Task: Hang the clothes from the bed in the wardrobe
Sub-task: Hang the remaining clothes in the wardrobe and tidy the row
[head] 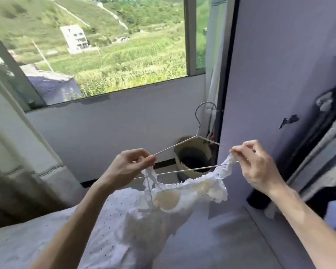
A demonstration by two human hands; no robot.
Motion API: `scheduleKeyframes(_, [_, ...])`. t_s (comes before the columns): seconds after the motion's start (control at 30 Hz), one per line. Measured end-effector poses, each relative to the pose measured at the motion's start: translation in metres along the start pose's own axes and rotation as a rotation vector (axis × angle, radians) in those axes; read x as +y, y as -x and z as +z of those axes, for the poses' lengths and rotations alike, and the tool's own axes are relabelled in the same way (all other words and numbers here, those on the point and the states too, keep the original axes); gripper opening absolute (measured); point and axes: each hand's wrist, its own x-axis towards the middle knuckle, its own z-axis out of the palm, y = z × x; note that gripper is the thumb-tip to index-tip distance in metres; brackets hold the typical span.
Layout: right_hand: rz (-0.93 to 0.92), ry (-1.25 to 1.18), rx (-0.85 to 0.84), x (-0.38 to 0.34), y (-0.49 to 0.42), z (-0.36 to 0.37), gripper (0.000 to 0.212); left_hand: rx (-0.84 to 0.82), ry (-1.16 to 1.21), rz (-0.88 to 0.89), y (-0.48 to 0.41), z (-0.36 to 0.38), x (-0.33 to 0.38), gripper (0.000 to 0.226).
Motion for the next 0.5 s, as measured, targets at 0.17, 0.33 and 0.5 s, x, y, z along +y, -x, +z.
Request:
scheduleKeyframes(0.17, [0.199,0.115,0.046,0.025,0.028,-0.03,0.016,-0.276,0.097,0.065,-0.042,0.041,0.003,0.031])
scheduleKeyframes(0.33, [0.407,0.239,0.073,0.044,0.056,-0.055,0.014,-0.613,0.221,0.082,-0.073,0.074,0.026,0.041])
scheduleKeyframes(0.5, [0.647,0.331,0.011,0.061,0.108,-0.089,0.018,-0.913,0.253,0.068,-0.094,0.132,0.056,0.015])
